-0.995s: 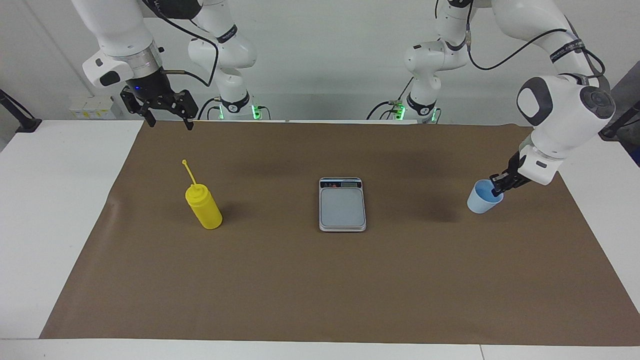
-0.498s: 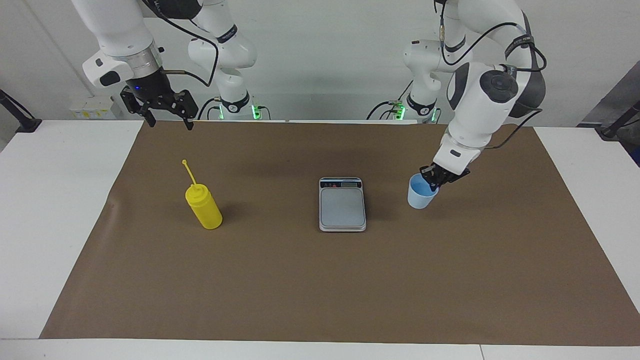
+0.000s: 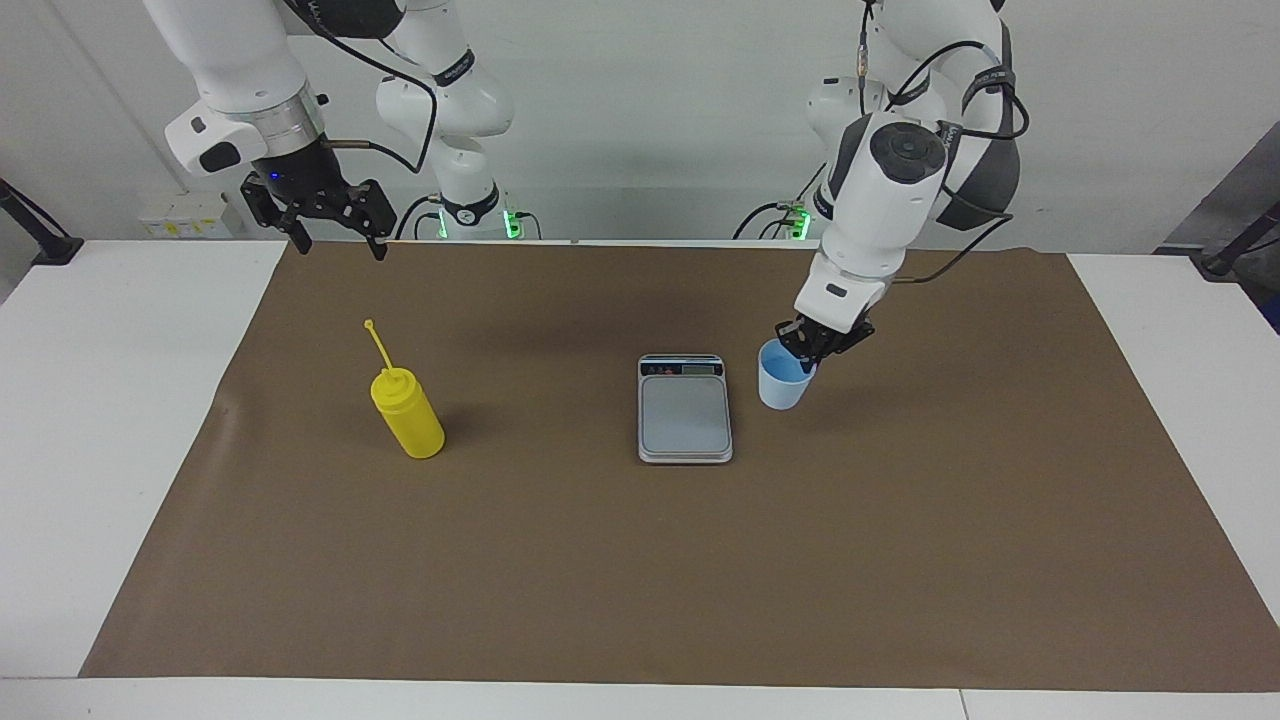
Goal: Pour seasoning into cup on scale with both arms
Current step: 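Lift the blue cup with the left gripper and carry it over the scale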
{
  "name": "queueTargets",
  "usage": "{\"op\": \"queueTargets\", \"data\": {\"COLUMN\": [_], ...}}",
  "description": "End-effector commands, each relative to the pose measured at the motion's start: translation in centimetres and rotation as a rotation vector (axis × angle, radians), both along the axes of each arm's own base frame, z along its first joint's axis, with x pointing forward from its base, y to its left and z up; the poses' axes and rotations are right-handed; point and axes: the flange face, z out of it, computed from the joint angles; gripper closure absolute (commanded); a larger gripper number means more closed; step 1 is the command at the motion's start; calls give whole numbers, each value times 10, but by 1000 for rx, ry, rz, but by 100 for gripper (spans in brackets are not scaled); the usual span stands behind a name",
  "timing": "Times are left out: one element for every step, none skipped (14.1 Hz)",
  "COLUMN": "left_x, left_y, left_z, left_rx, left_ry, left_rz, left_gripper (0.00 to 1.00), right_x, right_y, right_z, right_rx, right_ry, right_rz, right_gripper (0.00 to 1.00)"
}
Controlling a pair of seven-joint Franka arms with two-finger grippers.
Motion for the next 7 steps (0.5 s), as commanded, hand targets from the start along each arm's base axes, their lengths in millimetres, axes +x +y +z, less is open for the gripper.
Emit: {"op": "queueTargets", "data": {"left_x": [-3,-6,-10,-12,-13,-19,-26], "left_y": [-32,-44,-57,-65,-69,-78,-85], "left_z": [-10,-23,-32,-40,-44,-50,-60], "left_rx": [-22,-16,-17,-24,-27,-22,-14], "left_ry": [-14,1,3,-6,-7,1,14], "left_rz": [30,27,27,29,35,32,20], "left_gripper": [100,100,100,100,100,100,100], "right_x": [-7,-7,-7,-7,-7,-7,-7], "right_y": [-3,-3,-3,-3,-3,-3,-3], "right_z": [1,1,1,1,1,1,1], "right_rx": [-5,-5,-5,-5,-5,-5,-5], "right_ry": [-12,-12,-12,-12,-12,-12,-12], "right_rz": [2,1,2,2,2,2,2], "right_gripper": [0,0,0,0,0,0,0]}}
